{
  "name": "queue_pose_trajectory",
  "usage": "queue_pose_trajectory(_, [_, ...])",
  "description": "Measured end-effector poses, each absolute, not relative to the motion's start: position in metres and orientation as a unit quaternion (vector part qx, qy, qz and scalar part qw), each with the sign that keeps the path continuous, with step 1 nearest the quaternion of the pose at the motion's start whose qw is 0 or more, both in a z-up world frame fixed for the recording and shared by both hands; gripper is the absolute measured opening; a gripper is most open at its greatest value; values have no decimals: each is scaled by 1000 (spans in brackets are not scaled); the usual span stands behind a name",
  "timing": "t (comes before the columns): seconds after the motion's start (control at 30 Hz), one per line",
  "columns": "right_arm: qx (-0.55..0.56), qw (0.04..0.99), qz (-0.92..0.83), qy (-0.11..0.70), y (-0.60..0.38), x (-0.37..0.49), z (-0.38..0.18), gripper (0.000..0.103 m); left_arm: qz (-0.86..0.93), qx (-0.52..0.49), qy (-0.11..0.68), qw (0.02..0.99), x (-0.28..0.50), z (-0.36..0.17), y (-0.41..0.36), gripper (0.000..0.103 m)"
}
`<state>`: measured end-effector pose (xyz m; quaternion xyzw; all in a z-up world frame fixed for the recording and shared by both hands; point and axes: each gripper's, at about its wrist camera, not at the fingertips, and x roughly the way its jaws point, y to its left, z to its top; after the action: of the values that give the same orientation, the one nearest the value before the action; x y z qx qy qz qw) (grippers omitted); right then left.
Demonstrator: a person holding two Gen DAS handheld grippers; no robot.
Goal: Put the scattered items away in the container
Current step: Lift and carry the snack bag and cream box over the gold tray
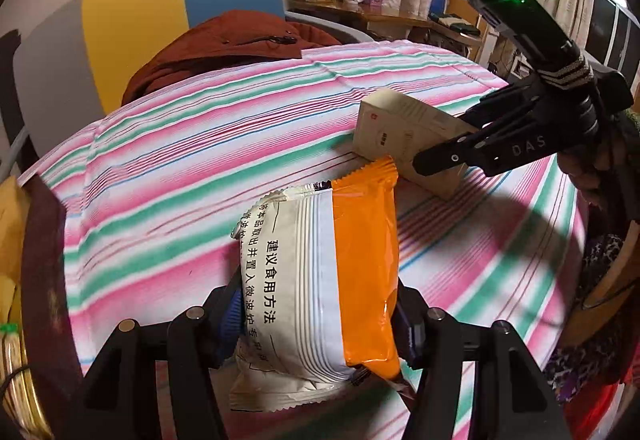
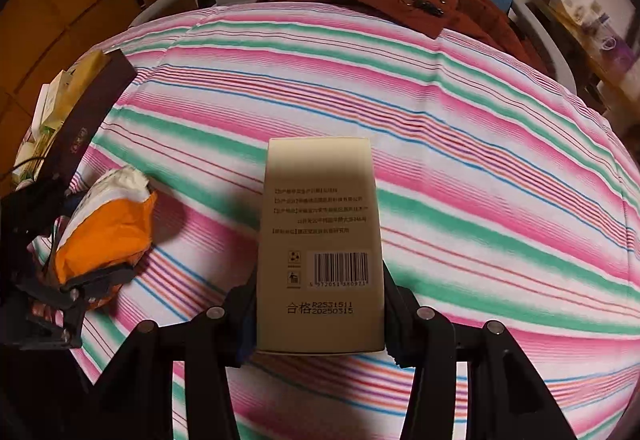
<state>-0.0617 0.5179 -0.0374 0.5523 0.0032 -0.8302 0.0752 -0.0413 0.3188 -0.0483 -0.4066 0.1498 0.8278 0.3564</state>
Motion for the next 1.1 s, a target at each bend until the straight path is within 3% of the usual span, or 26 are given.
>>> queue_pose_trajectory(0.47, [530, 21, -848, -6, 470, -47, -40, 52, 834, -373, 104, 393, -31, -48, 303, 70])
queue_pose_trajectory(0.67, [503, -6, -862, -68, 471, -33, -43, 66, 833, -369, 99, 401, -30, -46, 300, 70])
queue_pose_trajectory(0.83, [453, -39, -882, -121, 480, -21, -42, 66, 835, -360, 102, 403, -28, -47, 301, 67])
queue_pose_trajectory(0.93, [430, -55, -891, -134, 481, -17, -43, 56, 837, -358, 94, 403, -26, -47, 297, 65])
queue_pose_trajectory(1.1, [410, -70, -902, -119, 470, -9, -45, 54, 839, -356, 98, 400, -19, -46, 293, 62])
